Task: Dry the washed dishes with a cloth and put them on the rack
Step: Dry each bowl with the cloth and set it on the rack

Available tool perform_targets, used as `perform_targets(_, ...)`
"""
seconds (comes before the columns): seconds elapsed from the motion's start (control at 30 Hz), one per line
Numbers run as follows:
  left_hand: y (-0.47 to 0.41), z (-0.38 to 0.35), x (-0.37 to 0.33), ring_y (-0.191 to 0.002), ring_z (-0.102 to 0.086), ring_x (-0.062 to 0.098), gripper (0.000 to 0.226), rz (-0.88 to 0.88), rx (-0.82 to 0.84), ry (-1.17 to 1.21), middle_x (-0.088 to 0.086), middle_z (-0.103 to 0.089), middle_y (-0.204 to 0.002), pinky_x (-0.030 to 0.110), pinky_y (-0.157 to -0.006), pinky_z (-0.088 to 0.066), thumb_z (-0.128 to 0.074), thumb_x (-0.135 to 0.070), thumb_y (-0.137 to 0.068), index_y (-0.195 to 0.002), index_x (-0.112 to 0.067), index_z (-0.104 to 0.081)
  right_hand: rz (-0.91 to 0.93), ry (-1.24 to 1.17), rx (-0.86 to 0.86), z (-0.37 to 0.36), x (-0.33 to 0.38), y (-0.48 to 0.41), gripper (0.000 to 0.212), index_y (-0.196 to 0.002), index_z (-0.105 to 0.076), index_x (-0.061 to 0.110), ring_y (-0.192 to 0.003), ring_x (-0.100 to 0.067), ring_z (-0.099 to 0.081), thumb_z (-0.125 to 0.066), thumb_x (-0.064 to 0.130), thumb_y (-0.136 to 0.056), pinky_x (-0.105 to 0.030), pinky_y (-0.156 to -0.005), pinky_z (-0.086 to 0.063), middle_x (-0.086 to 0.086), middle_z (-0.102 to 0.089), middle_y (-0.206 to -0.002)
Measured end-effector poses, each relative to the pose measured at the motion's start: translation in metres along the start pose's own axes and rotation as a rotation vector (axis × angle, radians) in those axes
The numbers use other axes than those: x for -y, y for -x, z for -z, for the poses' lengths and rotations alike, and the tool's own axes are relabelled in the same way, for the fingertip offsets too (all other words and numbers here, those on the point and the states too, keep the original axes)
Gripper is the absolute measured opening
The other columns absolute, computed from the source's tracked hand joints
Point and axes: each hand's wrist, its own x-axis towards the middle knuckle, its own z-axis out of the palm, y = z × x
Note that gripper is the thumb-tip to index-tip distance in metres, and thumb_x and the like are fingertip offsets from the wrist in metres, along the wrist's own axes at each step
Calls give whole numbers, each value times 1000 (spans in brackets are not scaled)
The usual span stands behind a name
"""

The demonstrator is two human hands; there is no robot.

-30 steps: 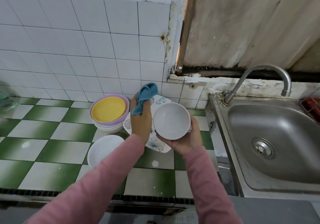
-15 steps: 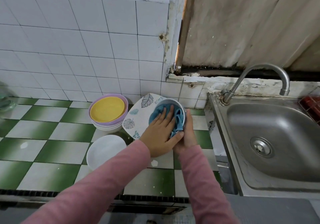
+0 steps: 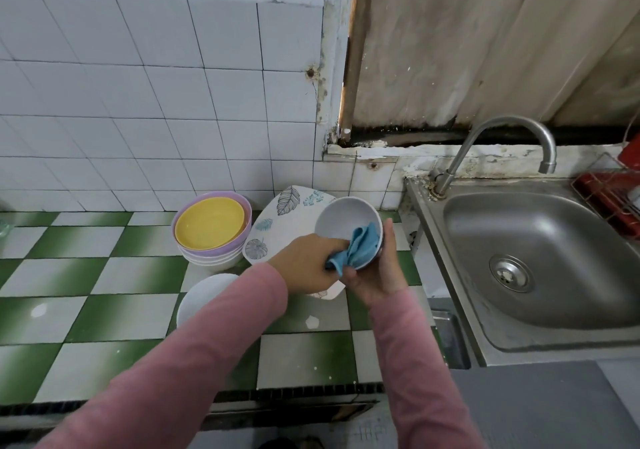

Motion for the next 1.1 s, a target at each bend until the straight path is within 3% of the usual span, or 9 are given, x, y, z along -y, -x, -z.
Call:
perform_targets(0.13,5,18,2,-86,-61,4,10,33,-25,446,-12,-65,-91,26,-81,-48,-65,-22,-93,-100,-25,-59,90,17,-42,-6,-4,10,77,-126,-61,12,-114,-36,-63,-38,72,-85,-50,-97,-52,-22,-67,-121)
perform_targets(0.23,8,27,-5,-90,-67,2,14,70,-126,945,-12,-71,-93,21,-81,-55,-64,-18,-91,-104,-22,-61,155,-80,-112,-10,0,26,74,-131,-58,14,-119,-41,-59,-47,71,-84,-55,-98,-51,-23,-64,-126)
perform_targets(0.3,4,27,-9,-108,-67,16,23,119,-168,1242,-2,-71,-111,33,-91,-56,-62,-20,-90,-112,-21,-62,195,-139,-178,-5,2,36,76,-135,-53,16,-119,-44,-59,-56,70,-82,-59,-97,-50,-24,-60,-131)
perform_targets(0.37,-3,25,-16,-110,-66,21,20,172,-161,1392,0,-71,-114,37,-92,-56,-57,-17,-95,-114,-22,-62,238,-165,-230,2,5,48,78,-137,-51,18,-120,-45,-57,-60,69,-80,-63,-99,-46,-24,-57,-135)
perform_targets(0.57,-27,4,-63,-98,-71,19,21,188,-8,1441,2,-72,-112,31,-74,-59,-54,-12,-99,-117,-17,-61,424,-173,-338,18,31,104,61,-127,-59,18,-105,-34,-69,-49,66,-90,-56,-89,-55,-16,-72,-115)
perform_targets(0.73,-48,-32,-125,-109,-67,27,25,131,123,1438,9,-69,-121,42,-88,-57,-55,-9,-98,-122,-13,-61,568,-187,-489,48,51,163,72,-137,-54,20,-114,-36,-65,-57,68,-85,-56,-95,-52,-17,-64,-129)
perform_targets(0.87,-63,-68,-185,-97,-72,18,18,122,260,1337,-2,-74,-105,34,-80,-59,-58,-14,-97,-112,-24,-63,686,-196,-596,76,76,216,65,-135,-55,20,-102,-27,-71,-53,66,-88,-44,-77,-61,-14,-69,-121)
perform_targets(1.0,-87,-111,-254,-93,-72,21,22,80,278,1253,5,-73,-106,36,-78,-60,-58,-8,-97,-118,-16,-61,787,-208,-670,114,110,266,54,-127,-60,24,-110,-27,-67,-52,63,-90,-47,-90,-56,-11,-68,-123)
perform_targets(1.1,-109,-145,-314,-91,-70,21,31,-3,290,1264,5,-73,-104,39,-80,-59,-54,8,-93,-110,-16,-64,851,-217,-744,150,144,307,54,-123,-62,26,-107,-24,-67,-56,64,-86,-43,-87,-55,-10,-68,-125)
